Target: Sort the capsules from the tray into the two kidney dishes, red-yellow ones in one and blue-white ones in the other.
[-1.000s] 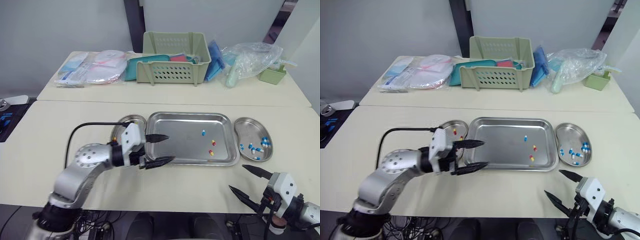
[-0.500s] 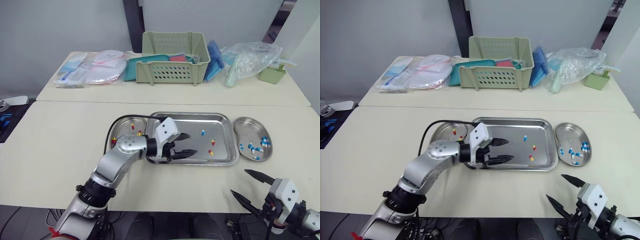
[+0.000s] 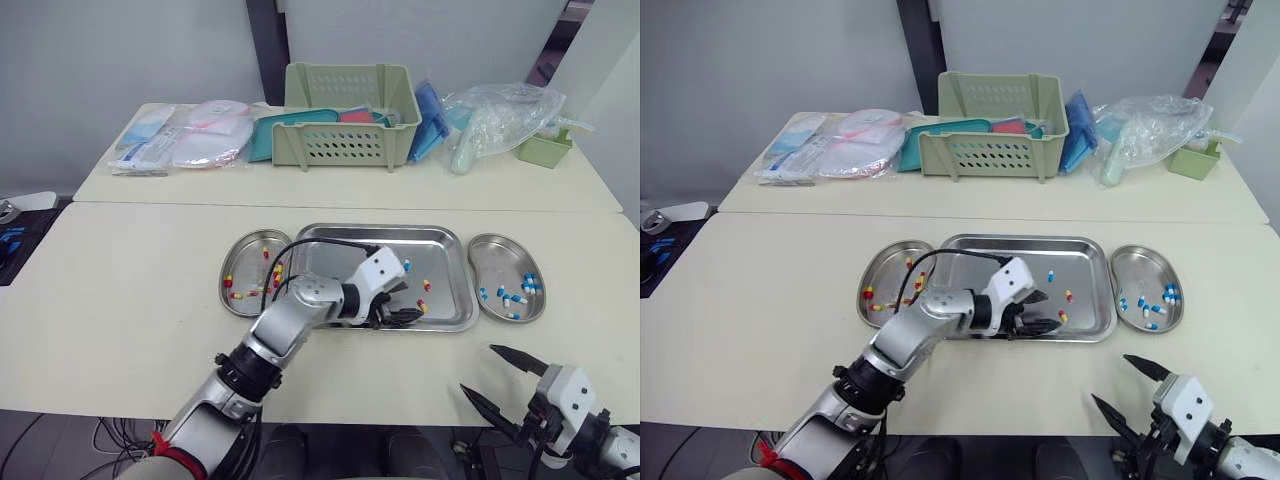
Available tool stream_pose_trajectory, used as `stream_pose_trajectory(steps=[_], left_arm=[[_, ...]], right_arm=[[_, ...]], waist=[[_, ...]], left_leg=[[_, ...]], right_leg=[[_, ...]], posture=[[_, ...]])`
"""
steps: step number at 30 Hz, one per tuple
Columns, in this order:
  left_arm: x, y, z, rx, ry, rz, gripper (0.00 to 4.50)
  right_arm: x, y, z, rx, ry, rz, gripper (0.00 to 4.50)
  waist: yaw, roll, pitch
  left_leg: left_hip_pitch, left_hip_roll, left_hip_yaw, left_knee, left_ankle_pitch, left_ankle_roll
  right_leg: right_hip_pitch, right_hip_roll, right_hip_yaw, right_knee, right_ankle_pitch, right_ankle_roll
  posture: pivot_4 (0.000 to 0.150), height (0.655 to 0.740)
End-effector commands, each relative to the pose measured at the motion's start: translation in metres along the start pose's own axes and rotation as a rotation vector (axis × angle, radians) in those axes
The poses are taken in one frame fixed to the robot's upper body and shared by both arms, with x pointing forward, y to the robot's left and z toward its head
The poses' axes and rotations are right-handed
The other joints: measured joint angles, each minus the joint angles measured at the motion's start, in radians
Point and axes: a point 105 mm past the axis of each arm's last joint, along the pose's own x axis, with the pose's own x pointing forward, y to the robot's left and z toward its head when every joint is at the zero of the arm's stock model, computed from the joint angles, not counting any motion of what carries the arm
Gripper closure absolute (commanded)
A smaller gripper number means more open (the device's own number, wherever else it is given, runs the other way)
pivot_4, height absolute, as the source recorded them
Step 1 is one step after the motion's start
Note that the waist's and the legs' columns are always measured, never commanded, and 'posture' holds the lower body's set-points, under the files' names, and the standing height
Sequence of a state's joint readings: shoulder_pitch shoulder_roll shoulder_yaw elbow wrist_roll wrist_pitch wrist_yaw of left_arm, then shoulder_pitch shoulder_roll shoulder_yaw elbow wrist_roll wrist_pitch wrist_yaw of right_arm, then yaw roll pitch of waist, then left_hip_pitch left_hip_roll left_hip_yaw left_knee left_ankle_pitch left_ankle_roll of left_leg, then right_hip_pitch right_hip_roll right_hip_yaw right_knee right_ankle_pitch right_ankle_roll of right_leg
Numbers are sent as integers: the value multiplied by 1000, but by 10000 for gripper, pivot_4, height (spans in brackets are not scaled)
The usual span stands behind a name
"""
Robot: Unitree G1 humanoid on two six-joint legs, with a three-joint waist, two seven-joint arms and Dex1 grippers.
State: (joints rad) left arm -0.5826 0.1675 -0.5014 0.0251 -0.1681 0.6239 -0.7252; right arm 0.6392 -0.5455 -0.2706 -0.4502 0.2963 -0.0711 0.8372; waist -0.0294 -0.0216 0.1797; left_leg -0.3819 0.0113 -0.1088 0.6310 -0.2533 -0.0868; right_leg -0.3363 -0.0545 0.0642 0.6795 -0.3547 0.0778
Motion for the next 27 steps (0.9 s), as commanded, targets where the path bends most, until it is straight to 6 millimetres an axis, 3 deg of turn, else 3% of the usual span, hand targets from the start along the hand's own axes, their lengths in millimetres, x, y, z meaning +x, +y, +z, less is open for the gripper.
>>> stream_pose_trajectory(steps=[1,12,15,17,23,27], left_arm=[[9,-3,9,57,-13,-1,15150],[21,-3,-1,52,26,-6,15150],[22,-5,-3,52,32,-24,20347],[23,-7,-5,52,41,-34,27838],[23,-6,-8,54,50,-35,44612],[22,-4,-7,62,47,-28,44612]], right_arm=[[2,2,12,-19,-29,-2,0],[3,0,20,-15,-26,-17,0],[3,0,22,-14,-25,-20,0],[4,0,23,-14,-26,-22,0],[5,-1,26,-12,-27,-27,0],[7,-2,27,-14,-28,-27,0]], waist=[[0,0,0],[1,0,0],[1,0,0],[1,1,0],[1,1,-1],[1,1,-1]], left_leg=[[0,0,0,0,0,0],[0,0,0,0,0,0],[0,0,0,0,0,0],[0,0,0,0,0,0],[0,0,0,0,0,0],[0,0,0,0,0,0]], right_leg=[[0,0,0,0,0,0],[0,0,0,0,0,0],[0,0,0,0,0,0],[0,0,0,0,0,0],[0,0,0,0,0,0],[0,0,0,0,0,0]], posture=[[1500,7390],[1500,7390],[1500,7390],[1500,7390],[1500,7390],[1500,7390]])
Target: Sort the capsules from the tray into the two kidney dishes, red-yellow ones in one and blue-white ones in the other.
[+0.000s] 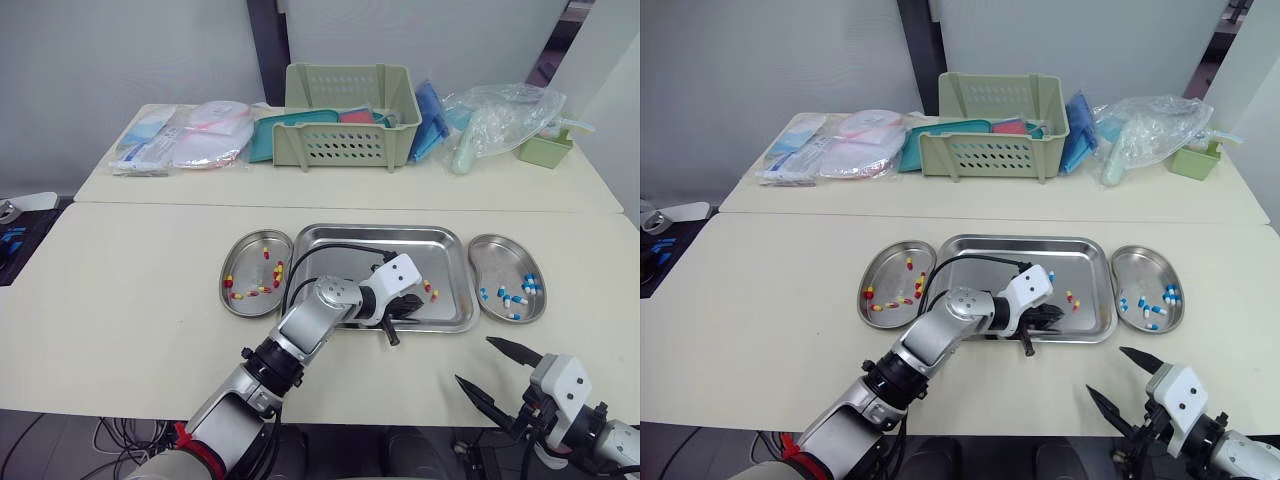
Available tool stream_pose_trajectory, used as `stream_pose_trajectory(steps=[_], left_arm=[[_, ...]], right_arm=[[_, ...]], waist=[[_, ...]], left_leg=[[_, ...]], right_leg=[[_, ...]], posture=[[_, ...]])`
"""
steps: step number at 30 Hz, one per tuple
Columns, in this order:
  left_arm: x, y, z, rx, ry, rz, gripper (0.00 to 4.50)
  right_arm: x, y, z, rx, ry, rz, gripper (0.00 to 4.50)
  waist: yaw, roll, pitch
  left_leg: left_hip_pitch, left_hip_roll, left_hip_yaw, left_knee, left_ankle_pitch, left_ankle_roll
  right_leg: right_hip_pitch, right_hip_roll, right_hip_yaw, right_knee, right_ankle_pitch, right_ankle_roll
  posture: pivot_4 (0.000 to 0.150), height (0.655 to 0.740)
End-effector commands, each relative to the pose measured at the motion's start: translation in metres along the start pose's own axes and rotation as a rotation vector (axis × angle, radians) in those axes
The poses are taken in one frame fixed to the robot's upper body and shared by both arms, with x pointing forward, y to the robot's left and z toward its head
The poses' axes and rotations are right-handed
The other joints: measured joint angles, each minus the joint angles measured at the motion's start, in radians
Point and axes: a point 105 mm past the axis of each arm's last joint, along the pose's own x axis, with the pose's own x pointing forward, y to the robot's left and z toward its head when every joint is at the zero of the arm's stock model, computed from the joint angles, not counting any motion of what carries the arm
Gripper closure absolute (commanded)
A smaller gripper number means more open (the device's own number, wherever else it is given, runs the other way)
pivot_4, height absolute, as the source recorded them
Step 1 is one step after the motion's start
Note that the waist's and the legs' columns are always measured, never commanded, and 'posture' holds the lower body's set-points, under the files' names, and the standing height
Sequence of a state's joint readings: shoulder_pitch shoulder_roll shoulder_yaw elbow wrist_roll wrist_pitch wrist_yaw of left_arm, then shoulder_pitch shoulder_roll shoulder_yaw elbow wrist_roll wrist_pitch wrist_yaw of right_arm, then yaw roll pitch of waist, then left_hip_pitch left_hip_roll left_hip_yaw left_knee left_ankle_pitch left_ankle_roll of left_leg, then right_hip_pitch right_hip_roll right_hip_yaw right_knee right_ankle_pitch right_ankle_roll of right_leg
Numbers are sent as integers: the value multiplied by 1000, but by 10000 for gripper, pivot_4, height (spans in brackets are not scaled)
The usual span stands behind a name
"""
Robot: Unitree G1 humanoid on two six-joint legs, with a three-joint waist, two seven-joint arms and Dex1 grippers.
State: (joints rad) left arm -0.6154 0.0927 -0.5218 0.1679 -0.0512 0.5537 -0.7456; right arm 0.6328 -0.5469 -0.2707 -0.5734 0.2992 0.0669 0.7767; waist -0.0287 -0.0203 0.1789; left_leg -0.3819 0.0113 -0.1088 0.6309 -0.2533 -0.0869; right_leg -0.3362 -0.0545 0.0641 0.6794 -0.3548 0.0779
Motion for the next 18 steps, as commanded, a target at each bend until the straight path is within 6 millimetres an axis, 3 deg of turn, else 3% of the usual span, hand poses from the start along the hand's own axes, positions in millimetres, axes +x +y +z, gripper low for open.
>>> stream_pose_trajectory(steps=[1,18], left_arm=[[2,-5,3,20,-12,-23,44612],[-25,2,42,62,-179,-11,44612]], right_arm=[[1,-2,12,-26,-37,-2,0],[5,-6,17,-34,-47,-6,0]], waist=[[0,0,0],[-1,0,0]], left_leg=[[0,0,0,0,0,0],[0,0,0,0,0,0]], right_leg=[[0,0,0,0,0,0],[0,0,0,0,0,0]], posture=[[1500,7390],[1500,7390]])
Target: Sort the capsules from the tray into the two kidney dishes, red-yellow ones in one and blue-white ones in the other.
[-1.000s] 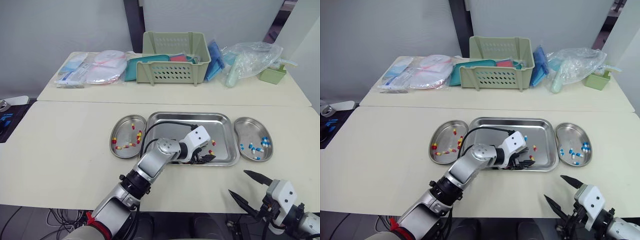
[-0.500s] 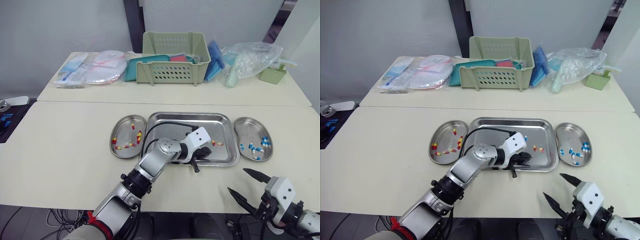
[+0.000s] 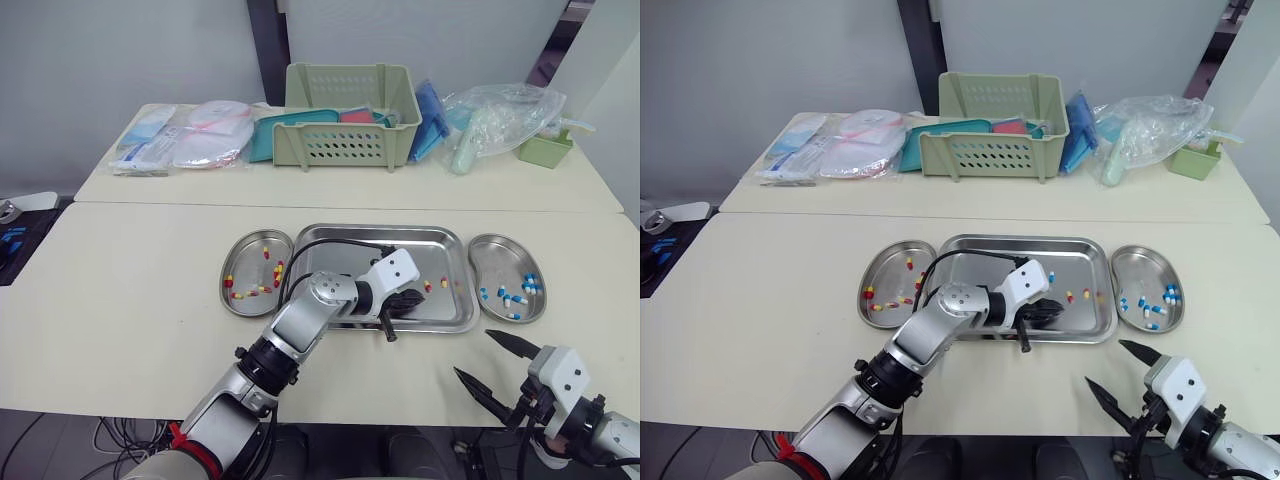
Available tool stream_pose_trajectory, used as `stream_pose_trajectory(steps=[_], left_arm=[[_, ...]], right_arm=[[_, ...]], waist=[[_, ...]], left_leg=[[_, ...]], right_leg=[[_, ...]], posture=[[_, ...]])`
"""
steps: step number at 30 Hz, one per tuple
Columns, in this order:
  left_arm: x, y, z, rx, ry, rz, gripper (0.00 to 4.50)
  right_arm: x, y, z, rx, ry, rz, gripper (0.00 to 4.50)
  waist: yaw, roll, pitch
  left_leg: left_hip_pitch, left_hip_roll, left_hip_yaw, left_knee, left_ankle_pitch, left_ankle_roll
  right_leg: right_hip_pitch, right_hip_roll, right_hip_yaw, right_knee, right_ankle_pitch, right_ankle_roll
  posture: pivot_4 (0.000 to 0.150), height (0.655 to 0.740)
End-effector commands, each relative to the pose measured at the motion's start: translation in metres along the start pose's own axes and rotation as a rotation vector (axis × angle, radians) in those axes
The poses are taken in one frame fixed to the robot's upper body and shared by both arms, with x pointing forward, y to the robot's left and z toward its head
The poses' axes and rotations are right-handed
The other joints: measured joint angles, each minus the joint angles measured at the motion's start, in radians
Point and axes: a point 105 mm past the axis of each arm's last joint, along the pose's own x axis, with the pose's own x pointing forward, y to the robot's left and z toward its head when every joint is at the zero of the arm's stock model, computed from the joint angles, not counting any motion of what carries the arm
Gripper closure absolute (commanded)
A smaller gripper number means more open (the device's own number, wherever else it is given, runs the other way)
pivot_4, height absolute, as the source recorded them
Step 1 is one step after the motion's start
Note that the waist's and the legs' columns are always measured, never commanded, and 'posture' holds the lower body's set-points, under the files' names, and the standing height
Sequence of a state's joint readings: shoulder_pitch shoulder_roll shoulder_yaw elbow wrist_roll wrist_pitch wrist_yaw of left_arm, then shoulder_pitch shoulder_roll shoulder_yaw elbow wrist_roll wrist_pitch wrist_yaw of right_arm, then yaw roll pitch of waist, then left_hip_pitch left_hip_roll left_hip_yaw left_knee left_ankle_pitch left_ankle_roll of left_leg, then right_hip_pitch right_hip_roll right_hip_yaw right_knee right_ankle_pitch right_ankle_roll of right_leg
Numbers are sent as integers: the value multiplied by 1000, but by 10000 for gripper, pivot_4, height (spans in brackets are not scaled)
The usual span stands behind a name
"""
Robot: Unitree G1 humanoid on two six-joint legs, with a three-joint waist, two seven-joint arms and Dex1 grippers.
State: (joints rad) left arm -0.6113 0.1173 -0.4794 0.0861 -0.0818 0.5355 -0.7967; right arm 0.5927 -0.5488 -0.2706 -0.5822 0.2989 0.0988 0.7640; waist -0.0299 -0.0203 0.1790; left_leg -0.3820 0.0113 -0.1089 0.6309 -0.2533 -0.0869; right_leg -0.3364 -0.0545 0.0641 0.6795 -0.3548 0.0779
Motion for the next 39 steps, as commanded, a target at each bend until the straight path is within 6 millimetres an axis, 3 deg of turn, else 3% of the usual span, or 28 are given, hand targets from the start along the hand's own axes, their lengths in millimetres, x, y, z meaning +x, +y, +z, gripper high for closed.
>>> stream_pose_trajectory(steps=[1,5,7,11,16,23,27,31,39], left_arm=[[-17,6,24,50,-91,29,42979],[-64,15,34,58,-140,77,33463],[-103,25,34,14,-172,143,27737],[-185,36,14,-67,-162,303,15842],[-256,31,-17,-33,-76,467,193],[-346,19,-86,-154,79,767,193],[-377,3,-126,-271,140,882,193],[-394,-15,-153,-311,196,954,193],[-392,-15,-157,-307,178,1000,193]], right_arm=[[0,-1,12,-28,-34,7,0],[-1,-3,14,-48,-32,8,0],[-3,-6,15,-58,-29,9,0],[-12,-18,16,-80,-7,18,0],[-28,-45,14,-117,54,17,0],[-55,-90,7,-140,173,11,0],[-67,-107,-2,-120,236,11,0],[-69,-111,-2,-104,244,11,0],[-61,-111,1,-108,240,41,0]], waist=[[0,0,0],[-4,2,-1],[-6,3,-1],[-5,3,-1],[5,1,0],[0,1,0],[-2,0,1],[-2,0,1],[-1,-2,1]], left_leg=[[0,0,0,0,0,0],[0,1,0,0,0,0],[1,1,0,0,0,0],[1,1,0,-1,0,0],[0,1,0,-1,0,0],[1,1,1,-1,0,0],[1,1,1,-1,0,0],[1,1,1,-2,0,0],[1,1,1,-1,0,0]], right_leg=[[0,0,0,0,0,0],[0,0,0,0,0,0],[0,0,1,0,0,0],[0,0,0,0,0,0],[0,-1,0,0,0,0],[0,0,0,-1,0,0],[0,0,0,-1,0,0],[0,0,1,-1,0,0],[0,-1,0,-1,0,0]], posture=[[1500,7390],[1500,7390],[1500,7390],[1500,7390],[1500,7390],[1500,7390],[1500,7390],[1500,7390],[1500,7390]])
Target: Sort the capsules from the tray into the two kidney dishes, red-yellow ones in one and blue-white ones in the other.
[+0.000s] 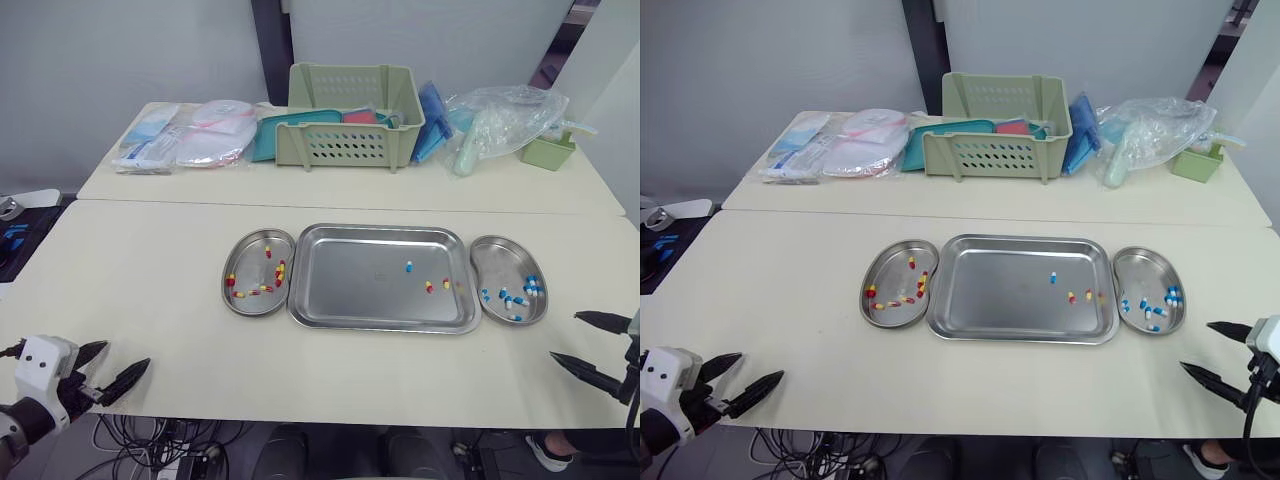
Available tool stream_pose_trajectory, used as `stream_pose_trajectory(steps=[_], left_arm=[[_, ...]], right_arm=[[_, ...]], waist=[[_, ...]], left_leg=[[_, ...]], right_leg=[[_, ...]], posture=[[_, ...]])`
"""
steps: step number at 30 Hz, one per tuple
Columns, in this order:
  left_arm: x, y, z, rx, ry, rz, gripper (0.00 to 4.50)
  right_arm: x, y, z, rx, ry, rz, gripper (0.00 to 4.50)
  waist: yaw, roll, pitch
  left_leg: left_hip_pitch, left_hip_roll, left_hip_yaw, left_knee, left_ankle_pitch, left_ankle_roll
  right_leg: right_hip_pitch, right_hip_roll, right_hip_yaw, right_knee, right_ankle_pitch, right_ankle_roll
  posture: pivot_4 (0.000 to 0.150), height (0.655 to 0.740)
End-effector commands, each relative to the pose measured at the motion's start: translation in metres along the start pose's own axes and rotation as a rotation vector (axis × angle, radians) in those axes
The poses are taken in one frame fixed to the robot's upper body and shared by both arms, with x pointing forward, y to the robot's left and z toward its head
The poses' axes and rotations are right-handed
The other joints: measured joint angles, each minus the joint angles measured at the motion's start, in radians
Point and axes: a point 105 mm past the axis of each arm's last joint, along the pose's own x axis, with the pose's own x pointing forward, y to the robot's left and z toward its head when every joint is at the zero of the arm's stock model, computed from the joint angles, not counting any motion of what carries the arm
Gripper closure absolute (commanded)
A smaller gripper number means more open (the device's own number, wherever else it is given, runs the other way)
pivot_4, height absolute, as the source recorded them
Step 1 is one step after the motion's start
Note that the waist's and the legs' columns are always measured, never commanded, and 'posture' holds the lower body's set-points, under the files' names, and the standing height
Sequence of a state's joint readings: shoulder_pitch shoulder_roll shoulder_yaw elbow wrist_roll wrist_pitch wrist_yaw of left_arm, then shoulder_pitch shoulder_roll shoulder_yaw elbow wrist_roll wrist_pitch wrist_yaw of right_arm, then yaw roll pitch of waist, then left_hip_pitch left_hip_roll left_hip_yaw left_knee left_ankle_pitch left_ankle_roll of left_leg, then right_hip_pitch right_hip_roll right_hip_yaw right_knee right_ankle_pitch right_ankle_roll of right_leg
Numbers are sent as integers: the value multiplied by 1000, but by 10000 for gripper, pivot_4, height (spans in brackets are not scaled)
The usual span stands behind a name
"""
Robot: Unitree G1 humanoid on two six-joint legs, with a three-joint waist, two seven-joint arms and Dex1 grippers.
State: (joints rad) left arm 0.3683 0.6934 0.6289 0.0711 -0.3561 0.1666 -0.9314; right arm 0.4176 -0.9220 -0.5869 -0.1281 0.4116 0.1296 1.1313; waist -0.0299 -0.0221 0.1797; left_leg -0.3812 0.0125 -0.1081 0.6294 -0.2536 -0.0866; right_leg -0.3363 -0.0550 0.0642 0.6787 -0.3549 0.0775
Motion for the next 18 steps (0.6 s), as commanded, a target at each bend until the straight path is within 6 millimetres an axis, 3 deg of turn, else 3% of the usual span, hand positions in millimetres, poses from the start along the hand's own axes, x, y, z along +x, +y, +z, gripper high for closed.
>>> stream_pose_trajectory(steps=[1,18], left_arm=[[0,2,14,23,-49,21,193],[-6,2,-7,10,-20,30,193]], right_arm=[[-1,-4,7,-28,3,6,0],[-5,-3,5,-47,25,28,0]], waist=[[-1,0,0],[-2,0,0]], left_leg=[[0,0,0,0,0,0],[0,0,0,0,0,0]], right_leg=[[0,0,0,0,0,0],[0,0,0,0,0,0]], posture=[[1500,7390],[1500,7390]])
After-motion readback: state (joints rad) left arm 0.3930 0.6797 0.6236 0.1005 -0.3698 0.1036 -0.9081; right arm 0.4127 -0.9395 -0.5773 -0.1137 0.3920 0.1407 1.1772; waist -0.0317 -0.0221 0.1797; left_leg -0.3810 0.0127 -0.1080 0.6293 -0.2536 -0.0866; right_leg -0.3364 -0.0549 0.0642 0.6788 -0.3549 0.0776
